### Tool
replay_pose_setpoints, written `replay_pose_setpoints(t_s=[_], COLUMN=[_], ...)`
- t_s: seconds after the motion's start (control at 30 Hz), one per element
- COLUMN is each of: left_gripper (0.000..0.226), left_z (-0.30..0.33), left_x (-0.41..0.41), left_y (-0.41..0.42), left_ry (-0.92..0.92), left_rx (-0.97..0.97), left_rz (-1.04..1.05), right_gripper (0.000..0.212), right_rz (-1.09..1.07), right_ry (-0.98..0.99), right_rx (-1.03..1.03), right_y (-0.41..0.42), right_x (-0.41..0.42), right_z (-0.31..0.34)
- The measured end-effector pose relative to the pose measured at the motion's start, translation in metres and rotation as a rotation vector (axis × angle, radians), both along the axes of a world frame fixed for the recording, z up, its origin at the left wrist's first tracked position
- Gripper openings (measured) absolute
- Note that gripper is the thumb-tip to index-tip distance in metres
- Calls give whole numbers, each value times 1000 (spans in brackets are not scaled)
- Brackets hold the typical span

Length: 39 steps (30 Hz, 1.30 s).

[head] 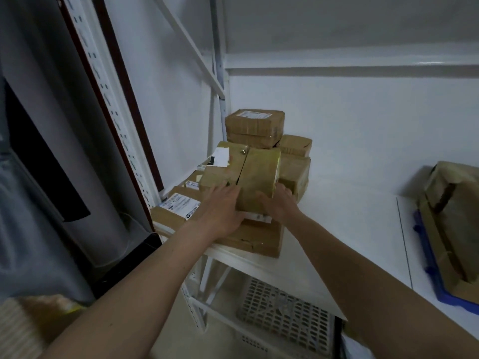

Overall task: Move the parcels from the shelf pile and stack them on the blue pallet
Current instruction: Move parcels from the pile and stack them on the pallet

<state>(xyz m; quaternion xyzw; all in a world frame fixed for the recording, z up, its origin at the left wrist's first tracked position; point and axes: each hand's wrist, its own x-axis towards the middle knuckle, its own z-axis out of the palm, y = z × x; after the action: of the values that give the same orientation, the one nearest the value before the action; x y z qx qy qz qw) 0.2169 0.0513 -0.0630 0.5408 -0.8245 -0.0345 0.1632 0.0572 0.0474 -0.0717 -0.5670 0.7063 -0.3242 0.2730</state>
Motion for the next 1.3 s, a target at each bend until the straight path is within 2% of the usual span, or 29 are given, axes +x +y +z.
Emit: replay_pose_setpoints(t_s=[0.1,0.2,0.37,0.57,0.67,0.73,0.83,0.97,1.3], left_gripper=[75,80,83,94,99,99,106,111,113], left_z=[-2,-7,-13,-15,-11,-7,-1,8,20], left_x=[-18,-33,-46,-54,-60,-65,-76,-95,-143], left_y=[-31,-50,-61,-60,-52,-43,-21,16,96], left_ry=[-211,-252,-221,-112,-51,27,179,318,385], left_rx=[0,7,-41,0,39,86,172,211,212], left_rz=[32,-7,7,34,36,-8,-95,-141,-222], right_gripper=[68,74,84,96,94,82,77,93,88], right_rz=[-41,-62,-88,-98,-98,-104,-152,-221,-299], right_ry=[-38,-149,-350,-598,-690,-732,-711,-748,-644], right_rx=[72,133,172,44,-53,-107,-151,-147,-203], right_y=[-24,-42,-60,-52,-35,-19,12,54,147], right_x=[-7,-14,-22,-31,-37,-44,-57,-71,-110], right_z=[-7,-14,-22,-27,-22,-15,-5,4,12])
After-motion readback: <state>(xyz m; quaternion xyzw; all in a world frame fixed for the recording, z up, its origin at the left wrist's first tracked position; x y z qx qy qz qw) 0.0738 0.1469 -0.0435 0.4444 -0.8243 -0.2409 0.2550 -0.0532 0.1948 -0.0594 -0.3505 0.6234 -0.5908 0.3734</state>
